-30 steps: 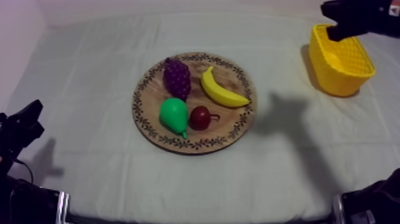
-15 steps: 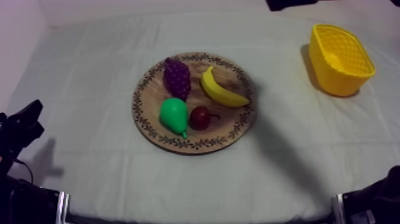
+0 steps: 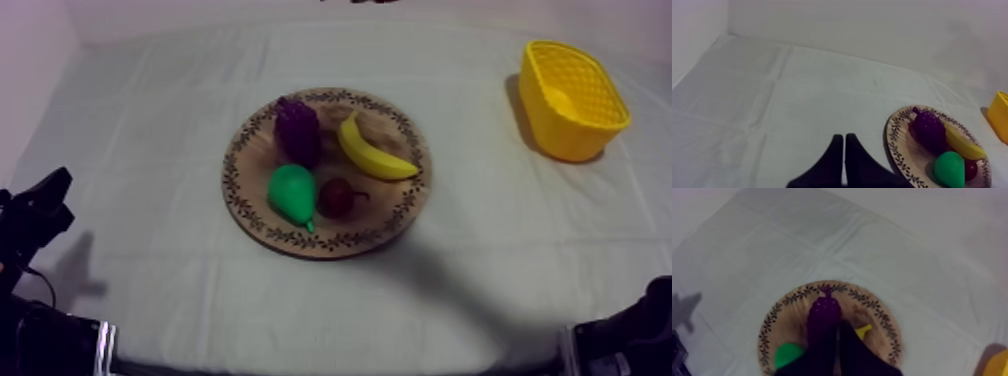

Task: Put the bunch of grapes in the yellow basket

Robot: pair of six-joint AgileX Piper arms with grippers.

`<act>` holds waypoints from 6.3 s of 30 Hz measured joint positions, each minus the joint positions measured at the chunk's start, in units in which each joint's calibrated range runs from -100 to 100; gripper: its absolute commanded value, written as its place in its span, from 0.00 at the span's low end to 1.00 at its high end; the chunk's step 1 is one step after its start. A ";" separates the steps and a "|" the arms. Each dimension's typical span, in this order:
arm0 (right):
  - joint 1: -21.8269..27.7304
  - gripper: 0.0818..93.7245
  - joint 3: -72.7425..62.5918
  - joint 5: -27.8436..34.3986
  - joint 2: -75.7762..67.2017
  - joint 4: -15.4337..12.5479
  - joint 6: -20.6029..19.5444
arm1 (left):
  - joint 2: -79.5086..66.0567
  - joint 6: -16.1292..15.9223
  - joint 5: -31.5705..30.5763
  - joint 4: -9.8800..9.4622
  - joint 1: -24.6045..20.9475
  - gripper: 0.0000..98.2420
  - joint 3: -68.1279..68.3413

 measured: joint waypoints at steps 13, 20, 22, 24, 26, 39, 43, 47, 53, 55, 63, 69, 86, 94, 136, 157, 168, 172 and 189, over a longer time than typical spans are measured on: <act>-2.75 0.00 -12.71 9.98 13.51 5.56 -13.65 | 0.00 0.00 0.00 0.00 0.00 0.00 0.00; -3.50 0.01 -17.03 14.15 18.59 5.72 -16.83 | 0.00 0.00 0.00 0.00 0.00 0.00 0.00; -3.50 0.03 -18.55 15.41 19.99 5.60 -16.80 | 0.00 0.00 0.00 0.00 0.00 0.00 0.00; -3.50 0.06 -20.29 16.95 21.32 5.21 -16.80 | 0.00 0.00 0.00 0.00 0.00 0.00 0.00; -3.40 0.10 -21.83 18.31 22.26 4.75 -16.72 | 0.00 0.00 0.00 0.00 0.00 0.00 0.00; -2.78 0.53 -26.13 21.60 25.20 1.70 -13.35 | 0.00 0.00 0.00 0.00 0.00 0.00 0.00; -2.48 0.66 -26.38 20.86 26.14 0.85 -13.32 | 0.00 0.00 0.00 0.00 0.00 0.00 0.00; -2.25 0.70 -27.39 20.38 27.57 0.65 -13.54 | 0.00 0.00 0.00 0.00 0.00 0.00 0.00; -1.91 0.72 -29.25 19.05 30.65 0.19 -14.08 | 0.00 0.00 0.00 0.00 0.00 0.00 0.00; -1.80 0.71 -29.57 18.48 31.92 -0.16 -14.29 | 0.00 0.00 0.00 0.00 0.00 0.00 0.00; -1.25 0.70 -30.49 15.46 37.93 -0.79 -14.92 | 0.00 0.00 0.00 0.00 0.00 0.00 0.00; -0.42 0.69 -31.24 12.19 42.81 -1.60 -14.77 | 0.00 0.00 0.00 0.00 0.00 0.00 0.00; 0.16 0.65 -34.16 4.42 52.91 -5.20 -10.78 | 0.00 0.00 0.00 0.00 0.00 0.00 0.00; 0.16 0.44 -34.53 3.82 54.61 -5.24 -10.33 | 0.00 0.00 0.00 0.00 0.00 0.00 0.00; 13.94 0.40 -14.54 2.37 16.66 1.37 -1.51 | 0.00 0.00 0.00 0.00 0.00 0.00 0.00; 33.74 0.41 5.30 -20.57 8.58 9.09 -0.41 | 0.00 0.00 0.00 0.00 0.00 0.00 0.00; 38.86 0.41 18.05 -31.16 9.51 17.32 -5.72 | 0.00 0.00 0.00 0.00 0.00 0.00 0.00; 39.38 0.41 21.71 -33.82 10.43 20.45 -7.78 | 0.00 0.00 0.00 0.00 0.00 0.00 0.00; 39.74 0.68 24.94 -38.53 14.18 28.55 -14.86 | 0.00 0.00 0.00 0.00 0.00 0.00 0.00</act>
